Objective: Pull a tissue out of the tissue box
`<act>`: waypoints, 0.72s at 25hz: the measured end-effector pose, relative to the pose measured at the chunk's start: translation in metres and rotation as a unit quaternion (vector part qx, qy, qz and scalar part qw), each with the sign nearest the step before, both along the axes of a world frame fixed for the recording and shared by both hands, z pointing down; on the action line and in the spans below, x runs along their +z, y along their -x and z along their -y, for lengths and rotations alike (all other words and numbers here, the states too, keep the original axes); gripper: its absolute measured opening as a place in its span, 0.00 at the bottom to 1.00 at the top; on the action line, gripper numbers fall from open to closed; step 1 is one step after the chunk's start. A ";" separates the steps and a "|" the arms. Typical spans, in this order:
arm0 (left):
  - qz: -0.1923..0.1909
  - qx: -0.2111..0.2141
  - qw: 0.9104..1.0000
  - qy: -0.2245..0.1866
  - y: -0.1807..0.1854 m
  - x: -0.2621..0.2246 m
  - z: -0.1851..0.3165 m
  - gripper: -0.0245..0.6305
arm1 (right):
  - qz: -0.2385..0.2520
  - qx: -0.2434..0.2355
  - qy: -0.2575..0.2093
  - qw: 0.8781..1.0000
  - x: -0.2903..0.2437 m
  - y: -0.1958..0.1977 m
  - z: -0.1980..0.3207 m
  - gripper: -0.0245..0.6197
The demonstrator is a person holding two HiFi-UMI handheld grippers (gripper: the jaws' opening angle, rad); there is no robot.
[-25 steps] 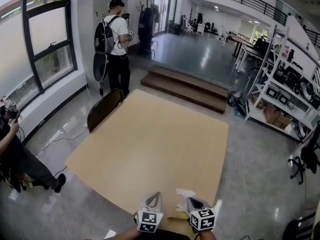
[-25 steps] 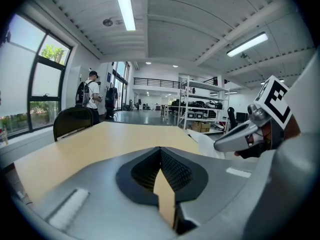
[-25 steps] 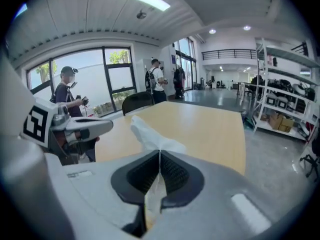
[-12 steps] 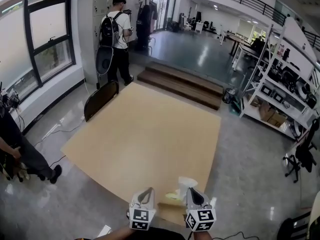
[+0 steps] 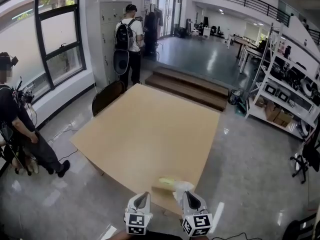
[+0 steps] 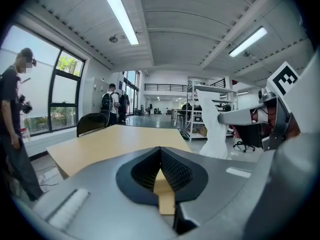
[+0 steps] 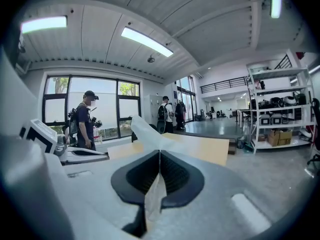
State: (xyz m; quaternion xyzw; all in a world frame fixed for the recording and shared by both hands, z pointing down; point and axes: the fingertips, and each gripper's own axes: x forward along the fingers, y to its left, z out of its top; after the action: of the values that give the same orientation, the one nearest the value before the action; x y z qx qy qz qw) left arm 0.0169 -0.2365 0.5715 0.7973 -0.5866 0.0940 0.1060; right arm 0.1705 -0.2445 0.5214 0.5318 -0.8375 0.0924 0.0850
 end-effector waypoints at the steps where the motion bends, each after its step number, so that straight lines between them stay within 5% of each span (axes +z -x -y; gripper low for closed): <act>1: 0.000 -0.009 1.000 -0.001 0.000 0.001 -0.011 0.07 | 0.002 -0.005 -0.002 1.000 0.002 -0.002 -0.009 0.04; 6: 0.011 -0.045 0.999 0.001 -0.005 -0.006 -0.064 0.07 | 0.012 -0.027 -0.002 1.000 0.010 -0.015 -0.053 0.04; 18: 0.026 -0.042 0.999 -0.011 -0.016 -0.029 -0.116 0.07 | 0.037 -0.036 0.000 0.999 0.019 -0.012 -0.103 0.04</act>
State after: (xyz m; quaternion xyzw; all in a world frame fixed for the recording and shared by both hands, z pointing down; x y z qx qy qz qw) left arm 0.0328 -0.1200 0.5425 0.7704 -0.6232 0.1038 0.0858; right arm 0.1826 -0.1412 0.5400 0.4973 -0.8588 0.1091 0.0573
